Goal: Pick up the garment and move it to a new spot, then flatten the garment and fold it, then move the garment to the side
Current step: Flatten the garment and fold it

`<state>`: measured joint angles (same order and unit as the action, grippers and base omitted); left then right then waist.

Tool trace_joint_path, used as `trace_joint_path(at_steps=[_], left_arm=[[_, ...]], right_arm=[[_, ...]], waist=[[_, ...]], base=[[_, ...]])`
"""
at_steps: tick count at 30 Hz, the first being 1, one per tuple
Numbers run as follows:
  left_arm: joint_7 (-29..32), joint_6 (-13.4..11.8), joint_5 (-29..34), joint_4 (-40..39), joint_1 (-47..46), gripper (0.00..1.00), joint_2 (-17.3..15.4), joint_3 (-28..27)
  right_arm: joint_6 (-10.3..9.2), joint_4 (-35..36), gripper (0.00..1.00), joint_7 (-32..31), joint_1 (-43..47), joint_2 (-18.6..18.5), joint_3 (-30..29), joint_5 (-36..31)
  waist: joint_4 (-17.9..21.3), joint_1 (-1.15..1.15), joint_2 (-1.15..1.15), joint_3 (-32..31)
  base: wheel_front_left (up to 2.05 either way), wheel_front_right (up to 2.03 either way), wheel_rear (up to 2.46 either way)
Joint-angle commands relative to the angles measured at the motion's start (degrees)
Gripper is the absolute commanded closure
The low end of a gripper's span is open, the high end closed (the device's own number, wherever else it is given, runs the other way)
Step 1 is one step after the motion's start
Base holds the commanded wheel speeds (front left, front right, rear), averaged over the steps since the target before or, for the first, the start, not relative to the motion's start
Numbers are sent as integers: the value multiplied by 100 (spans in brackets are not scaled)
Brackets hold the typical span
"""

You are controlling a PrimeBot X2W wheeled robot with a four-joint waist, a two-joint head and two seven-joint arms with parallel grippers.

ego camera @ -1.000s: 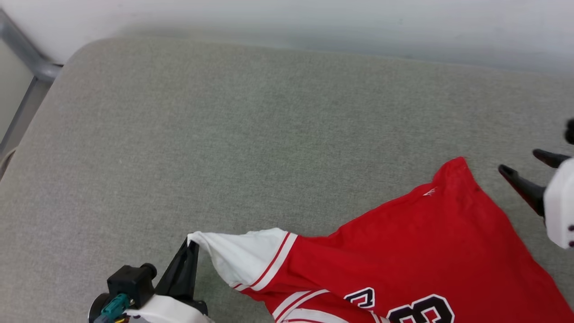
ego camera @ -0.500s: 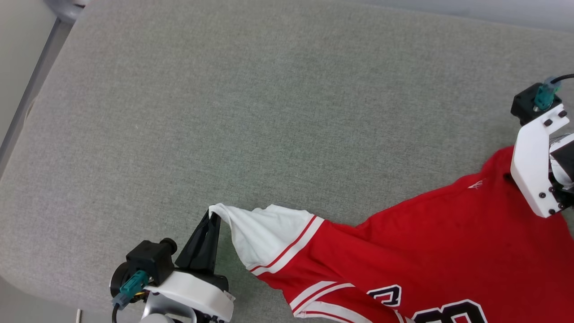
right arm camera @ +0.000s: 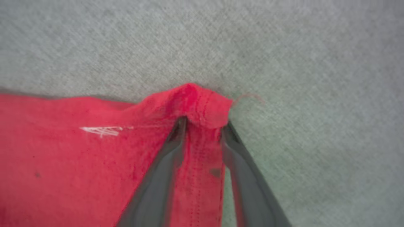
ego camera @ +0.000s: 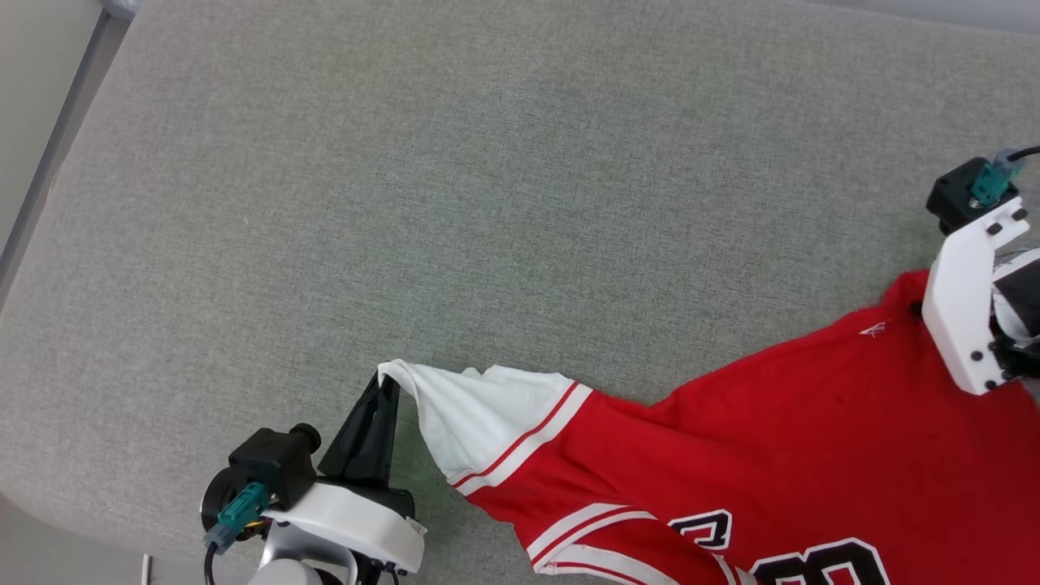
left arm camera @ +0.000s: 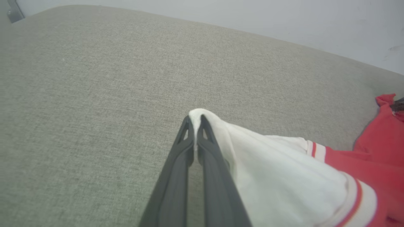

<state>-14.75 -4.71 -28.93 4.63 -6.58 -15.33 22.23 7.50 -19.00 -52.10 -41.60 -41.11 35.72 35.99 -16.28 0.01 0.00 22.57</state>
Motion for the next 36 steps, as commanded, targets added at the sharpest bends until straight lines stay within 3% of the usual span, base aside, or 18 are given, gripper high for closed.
trace_joint_path(at_steps=[1,9,20,30,36], left_arm=[[-22,-21,13,11,-5,100,-13,-25],[7,-18,105,-9,146,100,-221,-32],[315,-178,318,-659,-76,100,-740,-203],[577,-129,367,-1261,-1169,100,-1036,-525],[844,103,375,-1343,-2377,100,-1182,-613]], right_arm=[[-2,-214,100,82,284,157,217,43],[-3,3,100,1444,250,153,-100,303],[-3,511,100,2711,778,267,-840,380],[-3,1384,100,2922,914,633,-1865,81],[-3,1877,100,2747,495,893,-2441,-201]], waist=[[51,-1,0,-70],[271,-1,0,-664],[694,-1,0,-1481],[975,-1,0,-1642],[1080,-1,0,-1390]], base=[[0,0,0],[0,0,0],[0,0,0],[0,0,0],[0,0,0]])
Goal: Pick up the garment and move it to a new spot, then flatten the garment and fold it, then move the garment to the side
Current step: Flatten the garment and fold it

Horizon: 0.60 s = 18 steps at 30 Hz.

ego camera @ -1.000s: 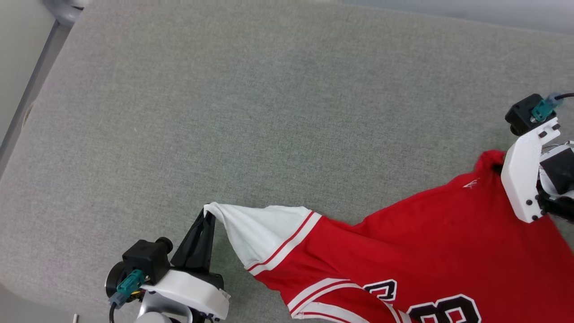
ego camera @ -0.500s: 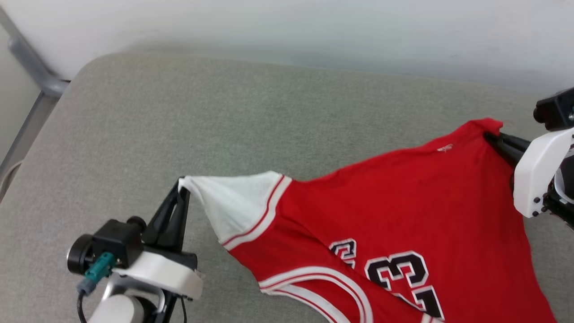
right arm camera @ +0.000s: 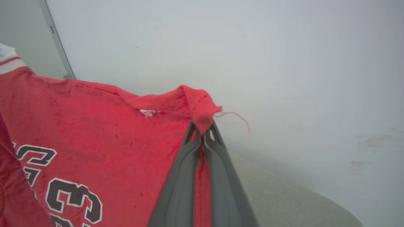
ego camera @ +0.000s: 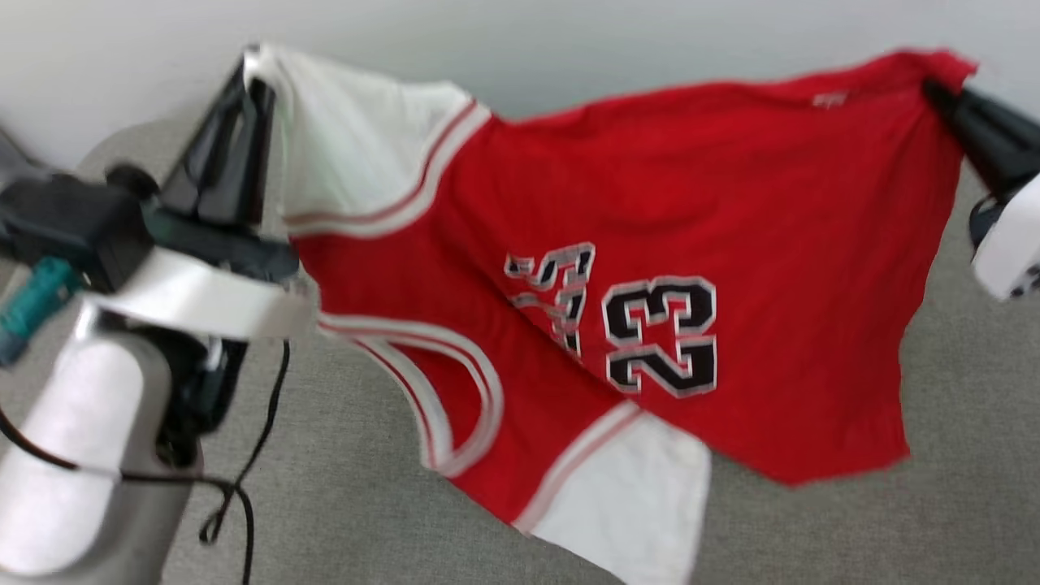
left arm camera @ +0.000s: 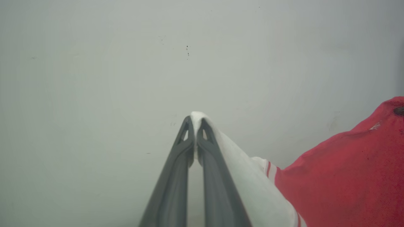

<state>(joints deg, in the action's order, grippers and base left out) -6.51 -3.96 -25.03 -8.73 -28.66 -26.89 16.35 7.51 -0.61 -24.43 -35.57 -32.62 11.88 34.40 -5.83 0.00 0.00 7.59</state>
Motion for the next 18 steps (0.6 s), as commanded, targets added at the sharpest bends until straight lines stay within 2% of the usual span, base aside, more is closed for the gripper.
trace_joint_path(at_steps=[1,9,18], left_arm=[[75,77,-20,22,-408,100,-34,-23],[386,458,33,624,-2625,100,23,-15],[333,806,202,1815,-4929,100,131,27]], right_arm=[[-4,101,100,-62,-226,88,-131,-72],[-4,285,100,-322,-1723,329,-530,-459],[-4,-458,100,-203,-3745,559,-430,-1003]], waist=[[49,0,0,185],[162,0,0,1196],[254,0,0,2103]], base=[[0,0,0],[0,0,0],[0,0,0]])
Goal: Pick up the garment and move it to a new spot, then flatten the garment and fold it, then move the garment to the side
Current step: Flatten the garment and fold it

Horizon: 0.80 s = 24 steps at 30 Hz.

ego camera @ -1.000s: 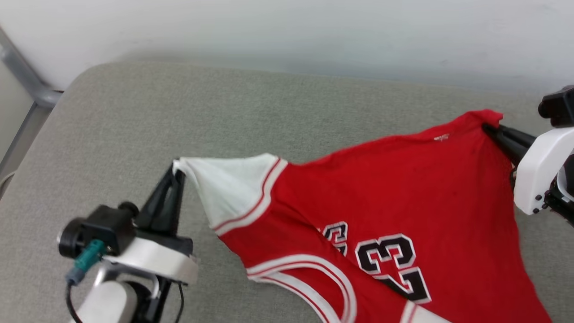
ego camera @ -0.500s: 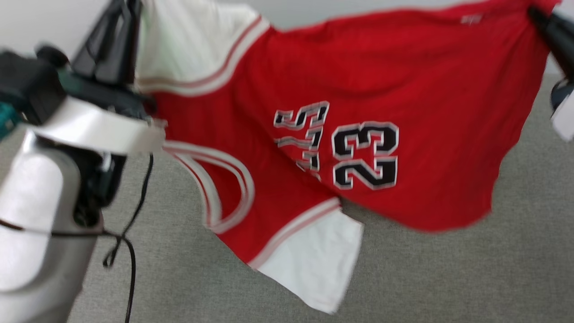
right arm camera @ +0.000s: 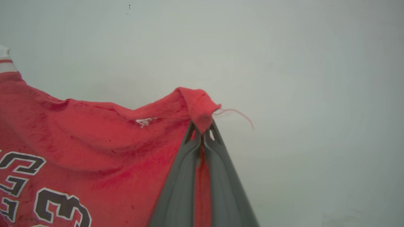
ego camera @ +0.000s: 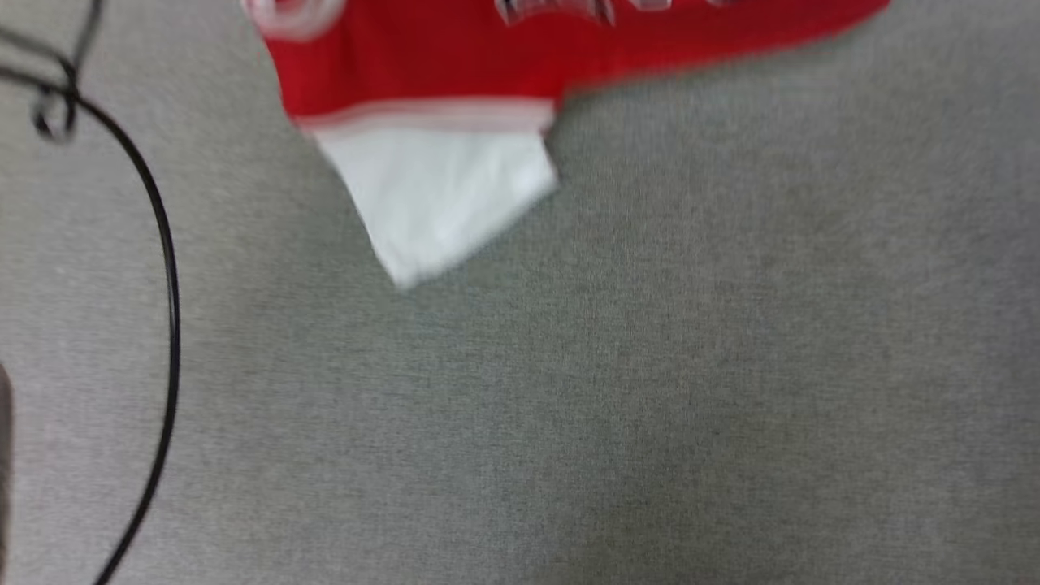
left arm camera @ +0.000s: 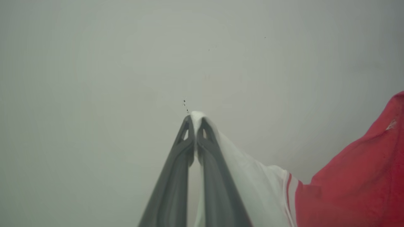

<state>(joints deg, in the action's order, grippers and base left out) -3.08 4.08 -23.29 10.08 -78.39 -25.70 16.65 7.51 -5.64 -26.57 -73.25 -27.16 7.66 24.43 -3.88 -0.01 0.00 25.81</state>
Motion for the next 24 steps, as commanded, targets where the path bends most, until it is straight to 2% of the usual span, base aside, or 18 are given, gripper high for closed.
trace_joint_path(at_steps=[1,7,13,18,24], left_arm=[[-34,45,48,94,-216,100,26,17],[-279,192,137,1175,-1650,100,76,103],[-581,265,188,2002,-2552,100,106,231],[-802,300,123,2481,-2702,100,108,377],[-1055,325,-63,2787,-2198,100,84,580]], right_arm=[[-4,-100,100,38,-208,40,39,-67],[-5,-1039,100,499,-1610,173,307,-446],[-5,-1926,100,987,-2635,290,544,-577],[-5,-2582,100,1357,-2944,345,862,-565],[-5,-3015,100,1733,-2570,259,1392,-216]], waist=[[73,1,0,359],[117,1,0,714],[97,1,0,892],[84,1,0,1048],[33,1,0,1144]], base=[[0,0,0],[0,0,0],[0,0,0],[0,0,0],[0,0,0]])
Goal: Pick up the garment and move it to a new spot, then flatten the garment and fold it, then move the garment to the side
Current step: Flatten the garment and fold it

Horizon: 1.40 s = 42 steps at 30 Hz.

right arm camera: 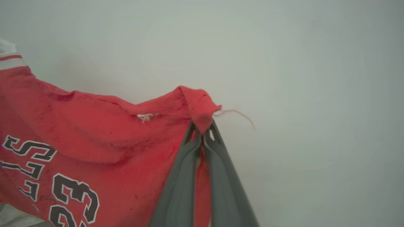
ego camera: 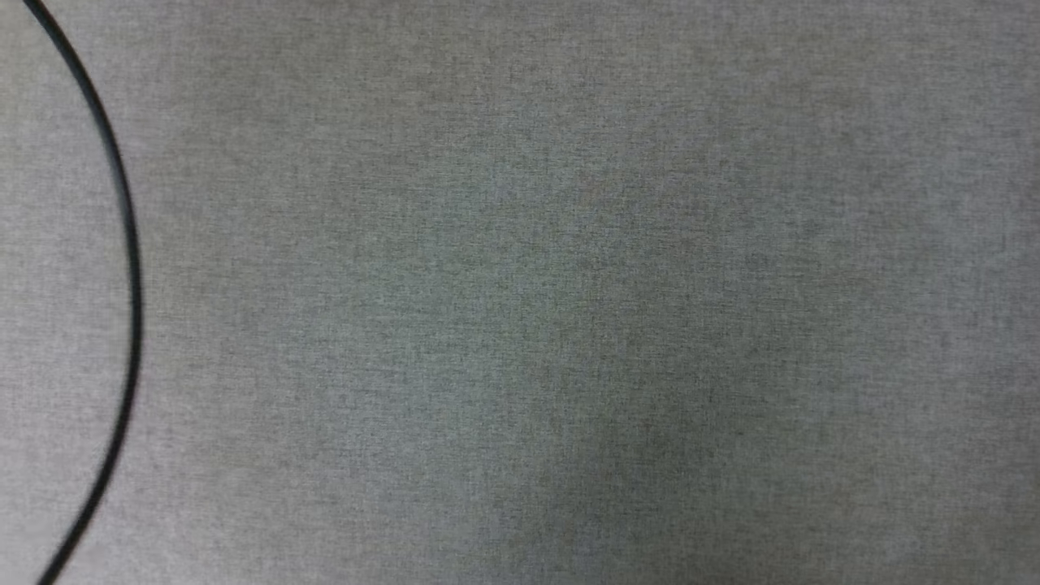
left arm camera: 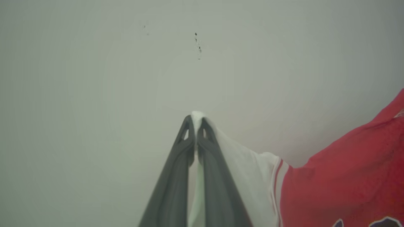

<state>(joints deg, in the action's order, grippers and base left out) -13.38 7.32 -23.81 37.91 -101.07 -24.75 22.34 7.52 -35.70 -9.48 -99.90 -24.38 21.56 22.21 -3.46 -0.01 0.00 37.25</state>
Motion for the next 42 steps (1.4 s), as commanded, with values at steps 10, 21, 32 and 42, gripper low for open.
trace_joint_path(at_steps=[10,21,32,42], left_arm=[[-185,8,-331,-559,2194,100,-206,89],[-164,-707,-602,-2399,5646,100,-433,-57],[40,-1309,-1193,-3412,8588,100,-542,1],[245,-1551,-1685,-3717,10380,100,-521,188]], right_arm=[[-6,242,100,440,1772,-444,750,1033],[-6,1196,100,447,4410,-941,1014,1667],[-6,1695,100,244,6902,-1115,713,1795],[-7,2113,100,93,8742,-1054,308,1779]], waist=[[-24,1,0,-444],[-8,1,0,-1543],[-15,1,0,-2607],[-15,1,0,-3292]], base=[[0,0,0],[0,0,0],[0,0,0],[0,0,0]])
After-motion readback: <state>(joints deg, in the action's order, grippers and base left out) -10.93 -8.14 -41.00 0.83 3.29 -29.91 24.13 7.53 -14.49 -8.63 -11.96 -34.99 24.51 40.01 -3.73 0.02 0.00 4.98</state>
